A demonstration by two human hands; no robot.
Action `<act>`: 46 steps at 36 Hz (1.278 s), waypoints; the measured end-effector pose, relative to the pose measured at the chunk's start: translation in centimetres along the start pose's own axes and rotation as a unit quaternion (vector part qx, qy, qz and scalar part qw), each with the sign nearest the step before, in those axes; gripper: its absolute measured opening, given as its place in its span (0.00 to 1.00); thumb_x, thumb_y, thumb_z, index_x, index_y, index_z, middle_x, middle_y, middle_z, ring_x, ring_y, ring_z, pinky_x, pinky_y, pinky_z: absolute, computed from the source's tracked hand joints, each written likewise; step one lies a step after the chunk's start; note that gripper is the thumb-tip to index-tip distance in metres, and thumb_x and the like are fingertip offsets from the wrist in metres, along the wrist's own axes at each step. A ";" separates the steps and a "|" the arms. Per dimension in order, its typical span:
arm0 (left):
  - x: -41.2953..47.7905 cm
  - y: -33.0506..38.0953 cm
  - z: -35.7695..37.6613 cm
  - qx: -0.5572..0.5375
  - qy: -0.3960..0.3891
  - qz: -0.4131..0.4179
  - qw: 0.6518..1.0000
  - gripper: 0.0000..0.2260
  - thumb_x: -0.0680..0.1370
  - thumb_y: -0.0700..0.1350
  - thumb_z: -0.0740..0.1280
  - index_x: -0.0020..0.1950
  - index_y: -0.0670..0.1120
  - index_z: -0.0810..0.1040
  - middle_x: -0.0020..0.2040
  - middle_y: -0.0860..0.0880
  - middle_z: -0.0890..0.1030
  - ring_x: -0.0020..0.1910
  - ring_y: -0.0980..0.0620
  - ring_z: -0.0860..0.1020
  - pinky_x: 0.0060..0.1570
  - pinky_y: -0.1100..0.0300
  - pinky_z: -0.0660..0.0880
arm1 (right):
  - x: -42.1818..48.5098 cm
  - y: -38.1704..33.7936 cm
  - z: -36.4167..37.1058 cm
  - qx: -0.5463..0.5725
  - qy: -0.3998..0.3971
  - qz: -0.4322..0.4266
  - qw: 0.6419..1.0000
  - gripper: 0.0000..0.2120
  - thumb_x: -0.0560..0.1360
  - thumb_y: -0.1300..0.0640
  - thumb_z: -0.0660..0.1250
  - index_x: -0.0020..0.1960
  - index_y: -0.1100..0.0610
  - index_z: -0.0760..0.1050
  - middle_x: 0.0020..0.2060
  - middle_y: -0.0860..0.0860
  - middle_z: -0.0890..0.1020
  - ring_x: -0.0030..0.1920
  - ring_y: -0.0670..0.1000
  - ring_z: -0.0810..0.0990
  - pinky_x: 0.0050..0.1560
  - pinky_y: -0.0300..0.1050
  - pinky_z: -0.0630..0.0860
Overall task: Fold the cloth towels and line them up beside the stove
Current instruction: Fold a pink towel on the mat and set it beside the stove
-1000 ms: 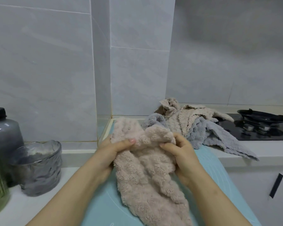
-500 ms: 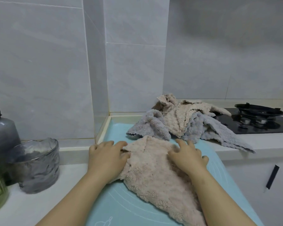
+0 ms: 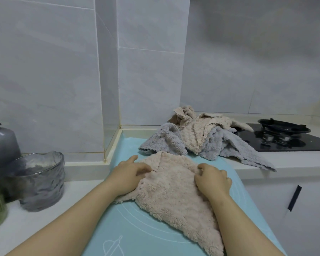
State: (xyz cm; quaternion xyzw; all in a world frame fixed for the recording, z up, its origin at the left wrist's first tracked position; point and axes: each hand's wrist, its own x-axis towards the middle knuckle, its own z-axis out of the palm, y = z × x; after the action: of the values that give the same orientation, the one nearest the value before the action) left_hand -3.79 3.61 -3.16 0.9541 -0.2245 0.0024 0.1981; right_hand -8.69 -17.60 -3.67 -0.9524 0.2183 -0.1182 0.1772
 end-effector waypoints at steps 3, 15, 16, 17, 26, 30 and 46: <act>1.3 0.4 -0.1 0.044 -0.001 -0.008 0.999 0.13 0.80 0.49 0.60 0.64 0.60 0.73 0.64 0.51 0.75 0.64 0.46 0.71 0.62 0.56 0.68 | 0.5 0.0 0.6 0.064 0.013 -0.037 0.997 0.18 0.75 0.67 0.55 0.58 0.56 0.77 0.56 0.56 0.79 0.60 0.59 0.70 0.55 0.46 0.70; 3.5 0.9 -5.0 -0.049 0.271 -0.120 0.954 0.12 0.77 0.38 0.57 0.53 0.45 0.79 0.48 0.43 0.80 0.54 0.41 0.75 0.46 0.57 0.69 | 3.7 -2.4 -2.7 0.147 0.204 -0.236 0.939 0.11 0.79 0.64 0.55 0.54 0.58 0.76 0.50 0.53 0.78 0.54 0.55 0.72 0.46 0.40 0.62; 3.8 0.8 -5.1 -0.019 0.246 -0.136 0.960 0.12 0.77 0.38 0.57 0.56 0.44 0.77 0.55 0.41 0.79 0.56 0.40 0.75 0.49 0.55 0.70 | 4.4 -2.6 -2.6 0.104 0.177 -0.233 0.950 0.12 0.79 0.63 0.54 0.57 0.58 0.73 0.54 0.55 0.76 0.57 0.56 0.71 0.50 0.44 0.65; 4.0 0.8 -4.9 0.007 0.208 -0.150 0.966 0.12 0.77 0.38 0.56 0.59 0.43 0.73 0.62 0.39 0.75 0.59 0.39 0.73 0.51 0.53 0.70 | 4.8 -2.7 -2.5 0.056 0.142 -0.220 0.963 0.15 0.79 0.62 0.54 0.64 0.58 0.69 0.62 0.57 0.72 0.63 0.58 0.68 0.58 0.48 0.66; -1.4 1.0 -2.1 -0.029 0.236 -0.011 0.971 0.05 0.78 0.46 0.61 0.52 0.53 0.73 0.47 0.55 0.69 0.48 0.53 0.73 0.44 0.60 0.65 | -0.9 -1.5 -2.8 0.104 -0.010 -0.268 0.958 0.15 0.78 0.54 0.60 0.64 0.52 0.71 0.58 0.48 0.77 0.56 0.47 0.73 0.56 0.42 0.69; -5.2 0.9 -1.2 -0.058 0.112 0.081 0.989 0.13 0.68 0.62 0.63 0.49 0.58 0.72 0.45 0.61 0.70 0.45 0.62 0.71 0.44 0.70 0.66 | -4.1 -0.9 -2.5 0.105 -0.183 -0.330 0.920 0.20 0.73 0.47 0.68 0.63 0.49 0.71 0.57 0.46 0.76 0.55 0.46 0.74 0.57 0.39 0.70; -4.8 2.9 1.3 0.237 0.110 0.021 0.965 0.10 0.79 0.46 0.54 0.58 0.50 0.70 0.58 0.49 0.75 0.59 0.48 0.71 0.54 0.57 0.64 | -5.1 -0.8 0.4 -0.010 0.058 -0.383 0.922 0.12 0.80 0.50 0.55 0.55 0.53 0.74 0.49 0.51 0.80 0.53 0.53 0.74 0.46 0.44 0.64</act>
State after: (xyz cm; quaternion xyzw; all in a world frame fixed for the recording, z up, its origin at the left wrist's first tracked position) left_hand -9.43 2.74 -3.75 0.9628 -0.2141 0.1645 -0.0104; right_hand -12.75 -14.52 -4.49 -0.9564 -0.1516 -0.2301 0.0964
